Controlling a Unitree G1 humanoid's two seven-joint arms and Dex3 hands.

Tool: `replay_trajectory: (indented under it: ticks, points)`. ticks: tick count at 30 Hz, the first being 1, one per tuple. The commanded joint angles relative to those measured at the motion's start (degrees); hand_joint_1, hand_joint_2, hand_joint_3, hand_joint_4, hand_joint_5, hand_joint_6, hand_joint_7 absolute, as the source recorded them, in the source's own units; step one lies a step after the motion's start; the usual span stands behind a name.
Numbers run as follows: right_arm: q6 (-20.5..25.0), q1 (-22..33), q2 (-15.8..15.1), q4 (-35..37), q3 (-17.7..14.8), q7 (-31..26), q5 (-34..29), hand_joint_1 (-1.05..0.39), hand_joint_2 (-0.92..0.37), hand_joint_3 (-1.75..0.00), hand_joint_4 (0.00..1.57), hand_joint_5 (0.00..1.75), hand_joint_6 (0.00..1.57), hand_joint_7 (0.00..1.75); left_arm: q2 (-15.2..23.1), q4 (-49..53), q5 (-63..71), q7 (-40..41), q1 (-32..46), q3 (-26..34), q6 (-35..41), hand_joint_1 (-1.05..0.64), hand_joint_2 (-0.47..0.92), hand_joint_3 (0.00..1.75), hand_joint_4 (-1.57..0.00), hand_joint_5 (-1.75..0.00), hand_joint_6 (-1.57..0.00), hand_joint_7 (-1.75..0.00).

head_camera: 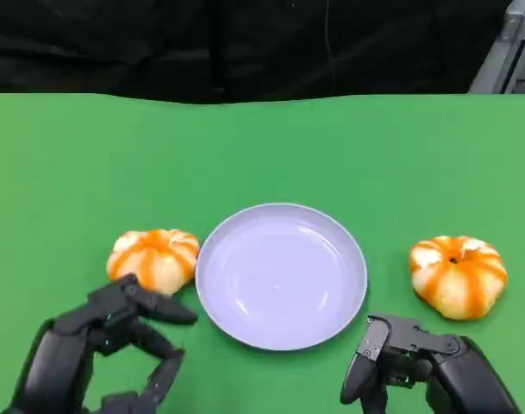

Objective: Grasp the bread from the table and place it into the plate.

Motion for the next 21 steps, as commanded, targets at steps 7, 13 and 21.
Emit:
replay_trajectory:
  ticks: [7,13,21]
  points:
    - [-0.9,0.4,-0.2,0.4,-0.3,-0.2,0.3,0.16,-0.30,-1.48,0.89,1.67,0.77,1.45,9.7,-1.0,27.9,1.1,-11.6,-4.5,15.3,-0.47,0.92,0.10,-0.33,-0.79,-0.43,-0.24]
    - [-1.0,0.5,-0.1,0.4,-0.2,-0.3,0.3,0.15,-0.30,-1.48,0.89,1.67,0.77,1.45,11.5,3.0,36.0,0.9,-16.8,-7.5,17.3,-0.52,0.92,0.09,-0.23,-0.71,-0.41,-0.16]
    - [-1.8,0.5,0.0,0.7,0.2,-0.5,-0.2,0.16,-0.30,-1.48,0.90,1.67,0.77,1.45,15.4,10.6,46.2,-3.7,-25.1,-13.7,19.8,-0.59,0.92,0.10,-0.06,-0.62,-0.31,-0.08]
